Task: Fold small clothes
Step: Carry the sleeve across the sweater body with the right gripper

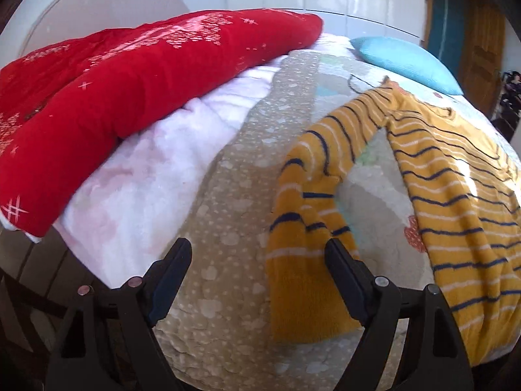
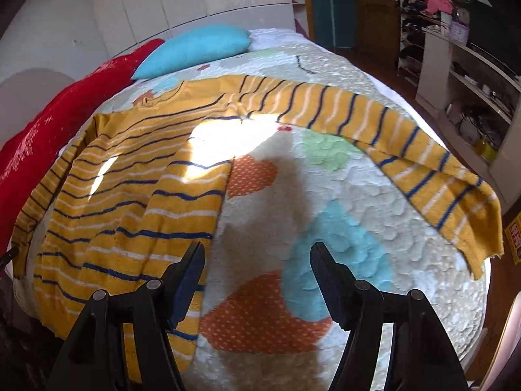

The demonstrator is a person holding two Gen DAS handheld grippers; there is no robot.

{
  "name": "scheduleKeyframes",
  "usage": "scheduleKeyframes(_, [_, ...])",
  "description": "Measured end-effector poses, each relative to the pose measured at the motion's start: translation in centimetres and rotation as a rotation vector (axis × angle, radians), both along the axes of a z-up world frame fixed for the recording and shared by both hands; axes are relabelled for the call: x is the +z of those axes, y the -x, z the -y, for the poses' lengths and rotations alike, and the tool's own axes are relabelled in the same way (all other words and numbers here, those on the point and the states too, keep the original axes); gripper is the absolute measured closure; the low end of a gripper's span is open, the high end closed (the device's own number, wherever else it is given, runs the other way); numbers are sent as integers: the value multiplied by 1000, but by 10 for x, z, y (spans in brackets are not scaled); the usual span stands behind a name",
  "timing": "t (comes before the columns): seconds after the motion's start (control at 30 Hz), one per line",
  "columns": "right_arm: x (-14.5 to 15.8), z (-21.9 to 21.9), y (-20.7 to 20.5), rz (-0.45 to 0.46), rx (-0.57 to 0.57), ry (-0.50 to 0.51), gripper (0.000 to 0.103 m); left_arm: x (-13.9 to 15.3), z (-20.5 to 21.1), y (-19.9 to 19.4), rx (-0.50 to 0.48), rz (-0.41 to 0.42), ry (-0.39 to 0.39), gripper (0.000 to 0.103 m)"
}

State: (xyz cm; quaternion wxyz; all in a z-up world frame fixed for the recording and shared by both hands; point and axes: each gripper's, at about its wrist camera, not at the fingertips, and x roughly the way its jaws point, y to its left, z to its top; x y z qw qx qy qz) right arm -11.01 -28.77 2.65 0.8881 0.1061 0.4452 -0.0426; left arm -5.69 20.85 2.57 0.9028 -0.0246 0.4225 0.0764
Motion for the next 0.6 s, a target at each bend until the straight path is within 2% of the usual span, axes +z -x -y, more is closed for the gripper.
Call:
scheduleKeyframes(0.07, [-6,-18,-11,-21,38,22,31,-7,6,-5,-64,-37,40,20])
scheduleKeyframes(0.1, [-9,-26,-15,-32,53,40,31,-12,8,-10,-89,-64,56,31])
scheduleKeyframes(0.13, [-11,-33,-19,-40,63,57,31,-13,9,-16,-112,-83,76,56])
scheduleKeyframes(0.17, [-12,-38,-22,-46,70,71,31,-12,9,-21,-113,-91,75,66])
scheduleKeyframes(0.2, [-13,-42,-24,-51,73,78,31,-8,4,-28,-108,-94,72,86])
scheduleKeyframes(0.23, [-13,-46,-27,-55,76,82,31,-3,-4,-36,-90,-98,78,92])
scheduleKeyframes(0.3, [-12,-51,-31,-56,81,88,31,9,-30,-52,-3,-72,55,92])
scheduleKeyframes(0.37, [-10,-55,-35,-53,81,101,31,26,-69,-68,126,-20,22,92])
scheduleKeyframes(0.43, [-11,-57,-39,-57,80,99,31,39,-113,-82,247,12,68,85])
scheduleKeyframes(0.47, [-12,-58,-41,-61,79,96,31,45,-134,-87,292,33,104,84])
scheduleKeyframes(0.53, [-13,-61,-44,-69,77,93,31,55,-162,-88,344,77,148,70])
scheduleKeyframes(0.57, [-13,-64,-46,-71,79,94,31,60,-170,-85,373,91,149,65])
scheduleKeyframes(0.6, [-11,-67,-48,-68,86,100,31,64,-175,-81,393,110,144,54])
